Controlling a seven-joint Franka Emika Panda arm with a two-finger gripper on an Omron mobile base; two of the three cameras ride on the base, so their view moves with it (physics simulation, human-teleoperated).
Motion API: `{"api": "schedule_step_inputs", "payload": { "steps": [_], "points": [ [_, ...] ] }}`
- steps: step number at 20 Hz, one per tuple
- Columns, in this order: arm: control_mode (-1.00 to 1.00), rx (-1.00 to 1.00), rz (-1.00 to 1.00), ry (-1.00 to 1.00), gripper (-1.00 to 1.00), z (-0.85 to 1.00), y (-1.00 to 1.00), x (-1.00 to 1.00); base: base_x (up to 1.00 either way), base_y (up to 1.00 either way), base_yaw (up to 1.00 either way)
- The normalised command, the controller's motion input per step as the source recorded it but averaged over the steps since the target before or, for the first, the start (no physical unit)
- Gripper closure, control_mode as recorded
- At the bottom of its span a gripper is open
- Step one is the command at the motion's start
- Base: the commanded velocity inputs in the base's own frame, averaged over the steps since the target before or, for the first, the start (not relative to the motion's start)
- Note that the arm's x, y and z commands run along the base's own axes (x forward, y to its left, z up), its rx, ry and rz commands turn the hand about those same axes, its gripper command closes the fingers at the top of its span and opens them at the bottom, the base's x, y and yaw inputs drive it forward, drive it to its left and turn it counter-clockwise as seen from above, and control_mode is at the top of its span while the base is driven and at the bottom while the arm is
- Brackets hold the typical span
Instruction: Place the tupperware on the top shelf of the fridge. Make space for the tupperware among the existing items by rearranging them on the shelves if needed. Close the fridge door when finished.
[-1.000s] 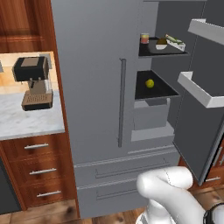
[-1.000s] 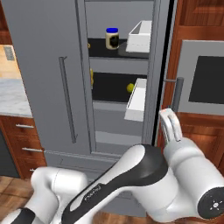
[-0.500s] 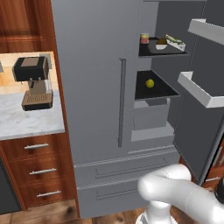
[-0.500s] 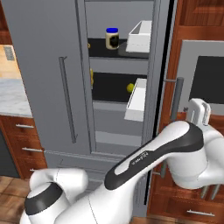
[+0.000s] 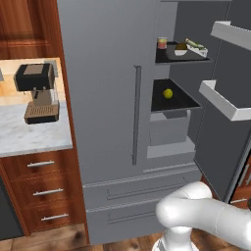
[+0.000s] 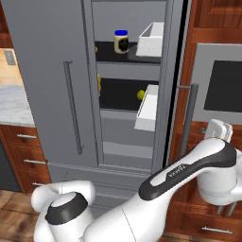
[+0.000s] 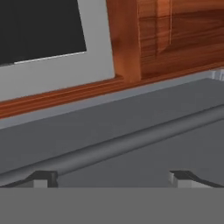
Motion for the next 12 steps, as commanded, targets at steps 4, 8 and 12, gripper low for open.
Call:
{"api": "schedule_step_inputs", "payload": {
  "steps": [4,8,12],
  "points": [
    [-1.00,0.02,0.15,0.00,-1.00,-0.60,0.00,0.25,0.00,0.00,0.00],
    [-1.00,0.06,0.16,0.00,-1.00,-0.32,-0.03,0.22,0.00,0.00,0.00],
    [-1.00,0.07,0.14,0.04,-1.00,-0.30,-0.07,0.37,0.00,0.00,0.00]
  ]
}}
